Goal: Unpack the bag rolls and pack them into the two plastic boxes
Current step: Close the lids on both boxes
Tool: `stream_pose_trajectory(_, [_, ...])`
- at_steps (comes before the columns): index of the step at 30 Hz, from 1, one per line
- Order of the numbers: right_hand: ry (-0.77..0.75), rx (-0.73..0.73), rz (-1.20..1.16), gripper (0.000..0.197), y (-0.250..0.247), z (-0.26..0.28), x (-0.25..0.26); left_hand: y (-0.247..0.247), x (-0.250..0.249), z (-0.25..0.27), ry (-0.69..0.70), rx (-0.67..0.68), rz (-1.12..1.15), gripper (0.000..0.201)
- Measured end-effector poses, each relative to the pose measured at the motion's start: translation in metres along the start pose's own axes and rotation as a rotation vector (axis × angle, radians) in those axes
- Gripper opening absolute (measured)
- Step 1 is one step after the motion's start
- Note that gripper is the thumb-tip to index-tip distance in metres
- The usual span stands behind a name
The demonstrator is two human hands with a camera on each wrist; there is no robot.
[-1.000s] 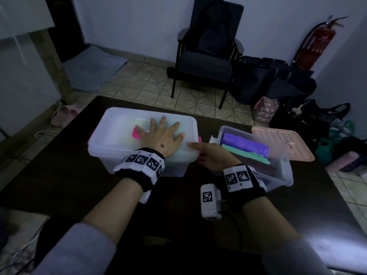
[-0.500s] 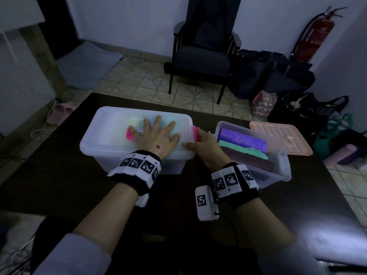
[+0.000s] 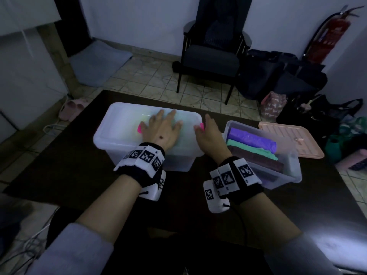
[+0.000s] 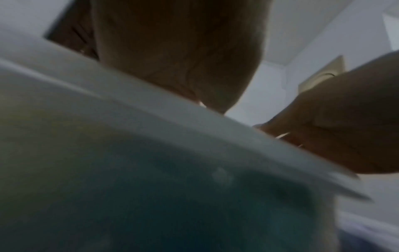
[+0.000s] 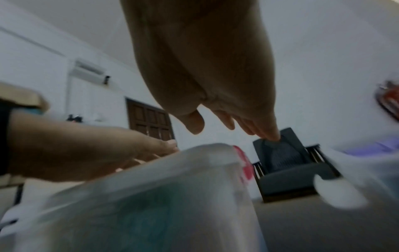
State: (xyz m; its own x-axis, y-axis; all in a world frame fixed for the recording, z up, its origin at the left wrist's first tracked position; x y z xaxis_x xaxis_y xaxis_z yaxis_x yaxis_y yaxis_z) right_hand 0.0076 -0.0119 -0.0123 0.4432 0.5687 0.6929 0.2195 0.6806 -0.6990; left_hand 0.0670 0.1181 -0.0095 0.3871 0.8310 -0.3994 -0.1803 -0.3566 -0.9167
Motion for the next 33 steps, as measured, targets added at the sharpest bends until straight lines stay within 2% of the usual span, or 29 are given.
stream_pose_trajectory(2, [-0.143, -0.077, 0.111, 0.058, 0.004, 0.004, 0.027, -0.036, 0.024, 0.004, -0.055, -0.229, 0.146, 0.046])
stream_pose_trajectory(4, [-0.263, -0.046, 0.195, 0.058, 0.024, 0.009, 0.055, -0.067, 0.062, 0.015, -0.141, -0.425, 0.170, 0.041])
stream_pose_trajectory(5, [-0.285, -0.011, 0.223, 0.058, 0.036, 0.009, 0.066, -0.077, 0.083, 0.020, -0.199, -0.473, 0.158, 0.041])
stream_pose_trajectory(7, [-0.309, 0.048, 0.280, 0.059, 0.061, 0.008, 0.084, -0.082, 0.126, 0.031, -0.347, -0.467, 0.159, 0.044])
stream_pose_trajectory(10, [-0.314, 0.103, 0.443, 0.062, 0.095, 0.003, 0.105, -0.059, 0.175, 0.042, -0.546, -0.303, 0.351, 0.059])
stream_pose_trajectory(12, [-0.279, 0.126, 0.546, 0.065, 0.111, -0.002, 0.110, -0.042, 0.185, 0.047, -0.615, -0.247, 0.577, 0.069])
stream_pose_trajectory(15, [-0.213, 0.138, 0.617, 0.071, 0.121, -0.010, 0.105, -0.021, 0.188, 0.058, -0.731, -0.260, 0.897, 0.077])
stream_pose_trajectory(18, [-0.201, 0.140, 0.624, 0.075, 0.125, -0.012, 0.101, -0.009, 0.190, 0.066, -0.820, -0.295, 1.029, 0.082])
stream_pose_trajectory(25, [-0.214, 0.115, 0.653, 0.076, 0.125, -0.010, 0.100, -0.010, 0.192, 0.069, -0.848, -0.403, 1.086, 0.072])
stream_pose_trajectory(29, [-0.217, 0.100, 0.627, 0.075, 0.125, -0.009, 0.100, -0.033, 0.188, 0.069, -0.750, -0.521, 0.901, 0.047])
stream_pose_trajectory(33, [-0.225, 0.087, 0.609, 0.075, 0.125, -0.009, 0.101, -0.055, 0.172, 0.068, -0.631, -0.566, 0.704, 0.035])
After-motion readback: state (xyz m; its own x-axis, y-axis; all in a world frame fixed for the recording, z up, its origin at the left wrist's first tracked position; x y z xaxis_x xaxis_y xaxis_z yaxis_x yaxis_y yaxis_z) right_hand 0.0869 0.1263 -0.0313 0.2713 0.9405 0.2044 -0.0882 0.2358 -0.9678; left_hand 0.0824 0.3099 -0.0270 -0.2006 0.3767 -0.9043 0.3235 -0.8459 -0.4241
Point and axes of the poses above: each hand's wrist, its own z-axis away from the middle knuckle, its own y-axis out of the palm, x = y × z, the point moved 10 cm from there along -z, towards the middle knuckle, and after that the axes turned 5 degrees about y, right-handed, at the moved point
